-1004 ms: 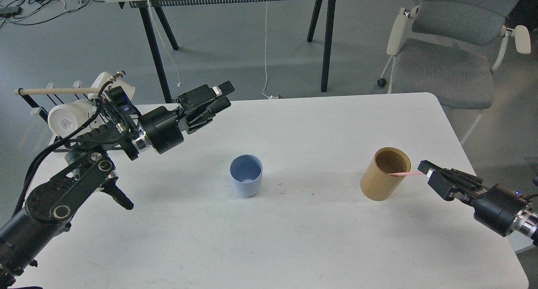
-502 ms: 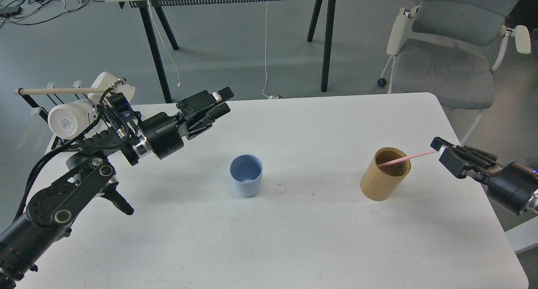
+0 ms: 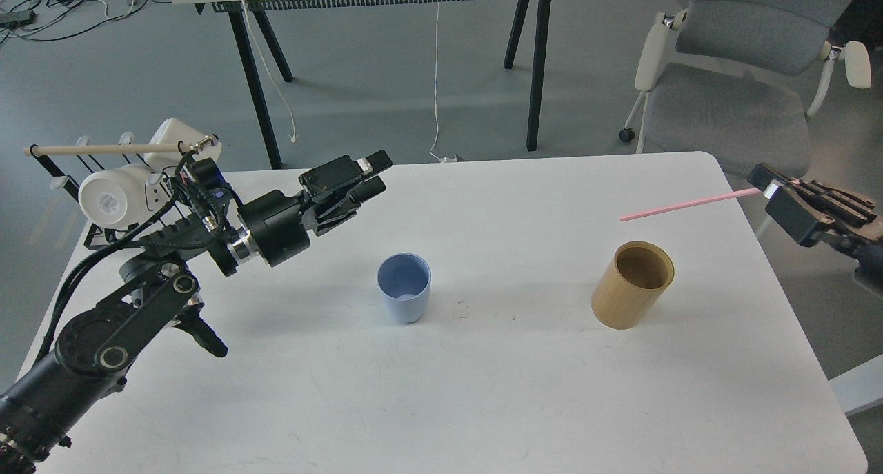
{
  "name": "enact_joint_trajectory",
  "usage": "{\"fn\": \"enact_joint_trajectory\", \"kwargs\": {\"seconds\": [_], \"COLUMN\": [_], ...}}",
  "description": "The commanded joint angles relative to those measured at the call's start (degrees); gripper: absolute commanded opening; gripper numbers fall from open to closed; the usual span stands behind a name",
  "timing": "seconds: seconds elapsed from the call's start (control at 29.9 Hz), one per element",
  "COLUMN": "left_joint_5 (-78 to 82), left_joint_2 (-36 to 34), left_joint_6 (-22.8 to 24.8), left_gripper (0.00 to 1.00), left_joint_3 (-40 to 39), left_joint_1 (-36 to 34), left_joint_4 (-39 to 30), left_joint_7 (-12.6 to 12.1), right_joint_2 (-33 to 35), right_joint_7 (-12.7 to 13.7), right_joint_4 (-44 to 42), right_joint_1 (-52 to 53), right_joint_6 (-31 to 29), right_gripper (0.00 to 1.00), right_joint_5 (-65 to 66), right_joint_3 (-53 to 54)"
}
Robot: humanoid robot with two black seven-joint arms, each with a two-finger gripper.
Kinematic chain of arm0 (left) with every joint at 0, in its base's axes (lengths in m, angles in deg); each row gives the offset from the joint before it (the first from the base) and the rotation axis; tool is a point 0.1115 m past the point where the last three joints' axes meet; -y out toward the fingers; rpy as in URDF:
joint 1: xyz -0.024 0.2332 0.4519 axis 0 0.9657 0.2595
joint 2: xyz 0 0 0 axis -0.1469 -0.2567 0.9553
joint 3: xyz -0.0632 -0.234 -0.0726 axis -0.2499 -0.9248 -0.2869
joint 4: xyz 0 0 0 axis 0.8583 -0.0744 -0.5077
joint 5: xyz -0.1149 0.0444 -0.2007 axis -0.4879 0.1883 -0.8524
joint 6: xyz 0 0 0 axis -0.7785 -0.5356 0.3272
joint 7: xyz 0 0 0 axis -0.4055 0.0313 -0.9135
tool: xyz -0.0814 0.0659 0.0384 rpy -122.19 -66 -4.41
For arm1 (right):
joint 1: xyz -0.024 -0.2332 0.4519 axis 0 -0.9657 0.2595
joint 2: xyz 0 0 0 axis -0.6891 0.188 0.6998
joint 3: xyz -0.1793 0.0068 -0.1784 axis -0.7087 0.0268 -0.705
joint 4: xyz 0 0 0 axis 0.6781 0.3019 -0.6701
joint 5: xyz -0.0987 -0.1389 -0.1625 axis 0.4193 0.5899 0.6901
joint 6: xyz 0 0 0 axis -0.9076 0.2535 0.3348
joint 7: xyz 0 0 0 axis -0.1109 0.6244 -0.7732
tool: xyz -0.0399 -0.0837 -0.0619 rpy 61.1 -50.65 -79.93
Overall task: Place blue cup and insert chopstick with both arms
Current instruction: 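Pull the pink stick up out of the tan cup with the right gripper, then move the pink stick over the blue cup and lower it inside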
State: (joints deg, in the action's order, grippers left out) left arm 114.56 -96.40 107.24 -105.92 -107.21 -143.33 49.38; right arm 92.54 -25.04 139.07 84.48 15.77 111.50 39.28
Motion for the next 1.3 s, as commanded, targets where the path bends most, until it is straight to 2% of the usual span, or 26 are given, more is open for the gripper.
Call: {"fn": "enact_joint_trajectory", "kwargs": {"seconds": [0.0,0.2,0.33,0.57,0.74,1.04,1.27], "left_joint_5": [0.0,-0.1,-0.1,-0.4,-0.4,-0.4,-0.4], "left_joint_2": [-0.1,0.0,0.1,-0.9,-2.4,-4.6,-4.6], "left_joint_6": [0.0,0.0,0.0,0.0,-0.3,-0.7,-0.7], "left_gripper": [0.76,0.76,0.76,0.76,0.76,0.77,0.77], "left_joint_3": [0.1,0.1,0.8,0.5,0.4,0.2,0.2], "left_joint_1": [0.1,0.4,0.3,0.4,1.3,3.6,3.7], "left_joint_4": [0.0,0.0,0.0,0.2,3.3,3.2,3.3], "left_joint_7": [0.0,0.0,0.0,0.0,0.0,0.0,0.0], "right_joint_2": [-0.5,-7.4,-15.5,-27.8,-31.9,-35.6,-36.6], "right_joint_7": [0.0,0.0,0.0,0.0,0.0,0.0,0.0], "right_joint_4": [0.1,0.0,-0.7,-6.9,-9.1,-9.3,-10.1], "right_joint_1": [0.3,7.7,12.9,20.2,25.8,36.3,38.9], "right_joint_6": [0.0,0.0,0.0,0.0,0.0,0.0,0.0], "right_gripper": [0.00,0.00,0.00,0.00,0.00,0.00,0.00], "right_joint_5": [-0.9,-4.1,-4.0,5.0,6.6,6.8,6.9], "right_joint_3": [2.5,2.1,1.7,-8.3,-16.3,-28.7,-31.1]}}
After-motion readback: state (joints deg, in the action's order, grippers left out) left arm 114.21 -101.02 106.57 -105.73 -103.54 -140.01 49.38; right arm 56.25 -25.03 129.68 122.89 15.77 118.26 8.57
